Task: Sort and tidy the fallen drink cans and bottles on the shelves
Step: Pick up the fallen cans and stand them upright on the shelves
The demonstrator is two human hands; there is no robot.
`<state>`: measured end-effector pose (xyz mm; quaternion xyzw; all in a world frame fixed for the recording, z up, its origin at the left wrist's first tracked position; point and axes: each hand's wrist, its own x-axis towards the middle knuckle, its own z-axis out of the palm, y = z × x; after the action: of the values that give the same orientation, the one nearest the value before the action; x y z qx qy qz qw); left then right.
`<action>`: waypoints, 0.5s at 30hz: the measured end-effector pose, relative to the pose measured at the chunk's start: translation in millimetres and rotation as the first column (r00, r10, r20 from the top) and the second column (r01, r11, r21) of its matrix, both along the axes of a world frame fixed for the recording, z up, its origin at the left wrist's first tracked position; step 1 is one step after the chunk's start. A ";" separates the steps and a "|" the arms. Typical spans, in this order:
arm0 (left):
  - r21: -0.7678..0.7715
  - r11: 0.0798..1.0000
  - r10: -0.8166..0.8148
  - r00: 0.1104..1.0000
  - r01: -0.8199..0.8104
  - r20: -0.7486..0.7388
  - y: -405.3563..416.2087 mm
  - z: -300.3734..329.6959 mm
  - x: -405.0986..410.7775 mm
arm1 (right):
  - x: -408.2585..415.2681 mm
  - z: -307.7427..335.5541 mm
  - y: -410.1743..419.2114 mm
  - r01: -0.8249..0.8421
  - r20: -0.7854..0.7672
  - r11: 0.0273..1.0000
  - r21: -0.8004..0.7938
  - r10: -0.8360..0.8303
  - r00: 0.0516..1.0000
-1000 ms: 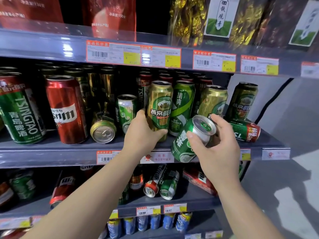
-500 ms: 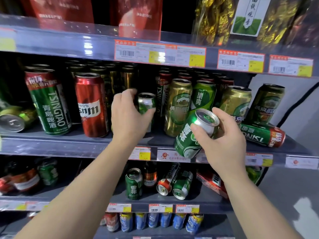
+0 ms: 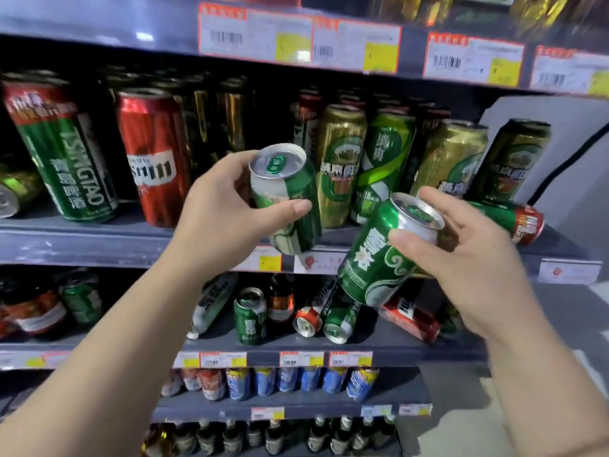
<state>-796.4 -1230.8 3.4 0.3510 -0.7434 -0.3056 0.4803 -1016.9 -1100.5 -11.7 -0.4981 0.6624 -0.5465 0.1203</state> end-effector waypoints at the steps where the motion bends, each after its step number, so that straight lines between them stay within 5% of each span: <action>1: 0.022 0.997 -0.071 0.997 0.071 0.008 10.7 -3.0 7.5 | -6.2 -4.2 7.1 -0.022 0.010 0.999 0.039 0.022 1.000; 6: 0.362 0.839 -0.452 0.890 0.406 0.051 30.7 -57.3 16.1 | -25.5 -45.2 30.4 -0.103 0.089 0.949 0.298 0.079 0.993; 9: 0.410 0.872 -0.400 0.871 0.266 0.287 24.3 -115.8 -2.5 | -32.0 -89.4 28.6 -0.042 0.090 0.905 0.424 0.004 0.996; 15: 0.459 0.888 -0.232 0.883 0.021 0.407 14.6 -190.3 -42.6 | -53.4 -162.5 5.5 0.121 0.129 0.900 0.419 -0.191 0.973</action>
<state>-839.0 -1216.1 -186.9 0.4611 -0.7672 -0.4077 0.1806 -1070.3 -1095.0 -174.2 -0.3593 0.7873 -0.4438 0.2325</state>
